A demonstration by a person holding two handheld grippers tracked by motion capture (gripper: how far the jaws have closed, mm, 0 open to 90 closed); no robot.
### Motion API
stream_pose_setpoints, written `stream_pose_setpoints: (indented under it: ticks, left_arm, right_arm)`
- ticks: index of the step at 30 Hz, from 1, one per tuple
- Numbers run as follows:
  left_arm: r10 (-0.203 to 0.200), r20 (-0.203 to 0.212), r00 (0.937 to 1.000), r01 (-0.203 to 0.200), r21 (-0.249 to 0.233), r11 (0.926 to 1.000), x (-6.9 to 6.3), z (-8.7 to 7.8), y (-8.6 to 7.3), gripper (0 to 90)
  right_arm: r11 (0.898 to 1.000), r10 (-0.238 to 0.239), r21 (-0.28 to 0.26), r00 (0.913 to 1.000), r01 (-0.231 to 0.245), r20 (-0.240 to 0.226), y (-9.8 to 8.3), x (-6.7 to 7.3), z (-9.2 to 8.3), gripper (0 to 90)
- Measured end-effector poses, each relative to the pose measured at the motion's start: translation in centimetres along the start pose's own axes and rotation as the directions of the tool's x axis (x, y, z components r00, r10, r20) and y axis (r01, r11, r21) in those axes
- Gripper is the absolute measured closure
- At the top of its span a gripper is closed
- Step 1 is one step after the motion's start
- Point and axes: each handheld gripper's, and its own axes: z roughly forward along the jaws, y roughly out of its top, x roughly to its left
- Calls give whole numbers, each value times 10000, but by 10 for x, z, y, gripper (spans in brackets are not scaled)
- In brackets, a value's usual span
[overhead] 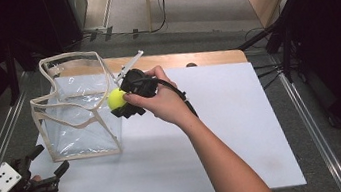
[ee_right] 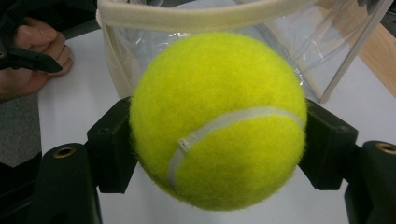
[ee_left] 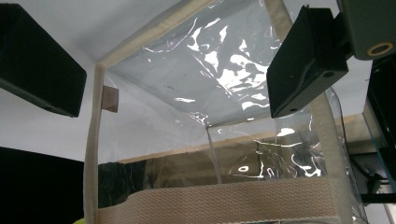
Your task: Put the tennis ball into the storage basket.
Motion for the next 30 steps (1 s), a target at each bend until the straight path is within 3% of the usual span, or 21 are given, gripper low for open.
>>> stream_pose_setpoints:
  ticks: [30]
  left_arm:
    - [-43,24,10000,43,-51,10000,0,0,0,53]
  right_arm:
    - [9996,-215,-196,9997,218,118,30,-5,-21,237]
